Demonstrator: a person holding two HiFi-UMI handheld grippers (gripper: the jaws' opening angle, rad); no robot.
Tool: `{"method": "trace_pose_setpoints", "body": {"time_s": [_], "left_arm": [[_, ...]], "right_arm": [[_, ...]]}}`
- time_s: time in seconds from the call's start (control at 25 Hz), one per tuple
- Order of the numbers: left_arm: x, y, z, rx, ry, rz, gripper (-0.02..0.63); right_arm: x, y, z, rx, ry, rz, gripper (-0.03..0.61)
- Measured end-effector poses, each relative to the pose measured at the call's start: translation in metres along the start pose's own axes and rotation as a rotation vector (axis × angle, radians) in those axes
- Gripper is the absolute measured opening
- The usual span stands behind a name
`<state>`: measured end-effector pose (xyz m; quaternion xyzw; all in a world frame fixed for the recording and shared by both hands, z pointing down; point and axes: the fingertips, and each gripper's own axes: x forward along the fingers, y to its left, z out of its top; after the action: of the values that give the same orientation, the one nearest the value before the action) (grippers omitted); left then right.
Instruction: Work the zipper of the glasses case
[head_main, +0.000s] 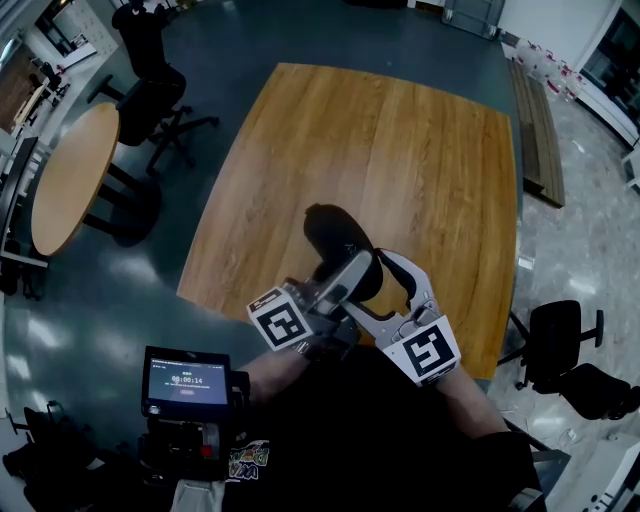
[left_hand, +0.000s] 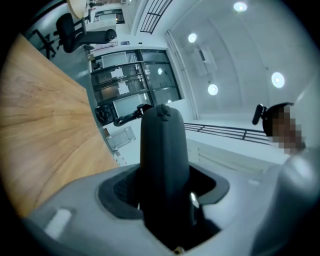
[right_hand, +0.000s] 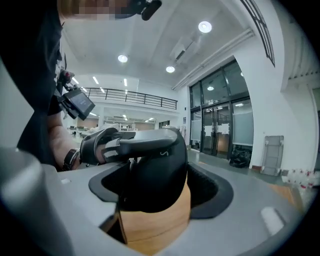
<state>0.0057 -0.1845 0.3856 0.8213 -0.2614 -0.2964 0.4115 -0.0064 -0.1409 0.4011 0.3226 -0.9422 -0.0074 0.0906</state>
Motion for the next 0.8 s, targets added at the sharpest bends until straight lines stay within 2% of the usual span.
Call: {"method": "trace_pose_setpoints", "body": {"time_s": [0.08,0.12,0.2,0.28,0.44,0.52,0.56,0.64,0.72,0.8], "left_arm": [[0.000,-0.004,0.000,0.063,0.008,-0.008,0.258],[0.000,-0.006,-0.002,0.091,0.026,-0.010,0.261],[-0.001,-0.005,-0.010,0.091,0.087,-0.029,0.270],[-0.005,-0.003,-0.016,0.027,0.150,-0.070,0.273],[-0.016,0.001,-0.027,-0.207,0.277,-0.169,0.272],[-0.020,-0.001,-0.034,-0.283,0.328,-0.205,0.272],[-0.020,-0.003,-0.036,-0.289,0.330,-0.208,0.272],[-0.021,-0.001,-0.034,-0.297,0.278,-0.189,0.270],[-0.022,0.009,-0.025,-0.336,0.183,-0.144,0.267],[-0.025,0.019,-0.016,-0.360,0.094,-0.097,0.267]], "right_arm": [[-0.001,0.001,0.003,-0.039,-0.015,-0.013,0.356],[-0.002,0.001,0.003,-0.025,-0.028,-0.007,0.354],[-0.007,0.000,0.002,0.014,-0.038,0.034,0.347],[-0.016,0.000,-0.001,0.002,-0.031,0.095,0.339],[-0.040,0.008,-0.014,-0.194,0.037,0.275,0.336],[-0.048,0.010,-0.019,-0.230,0.087,0.345,0.336],[-0.050,0.009,-0.022,-0.232,0.115,0.360,0.336],[-0.048,0.007,-0.024,-0.240,0.146,0.344,0.341],[-0.042,0.001,-0.022,-0.255,0.131,0.258,0.337],[-0.036,-0.008,-0.021,-0.260,0.104,0.135,0.343]]}}
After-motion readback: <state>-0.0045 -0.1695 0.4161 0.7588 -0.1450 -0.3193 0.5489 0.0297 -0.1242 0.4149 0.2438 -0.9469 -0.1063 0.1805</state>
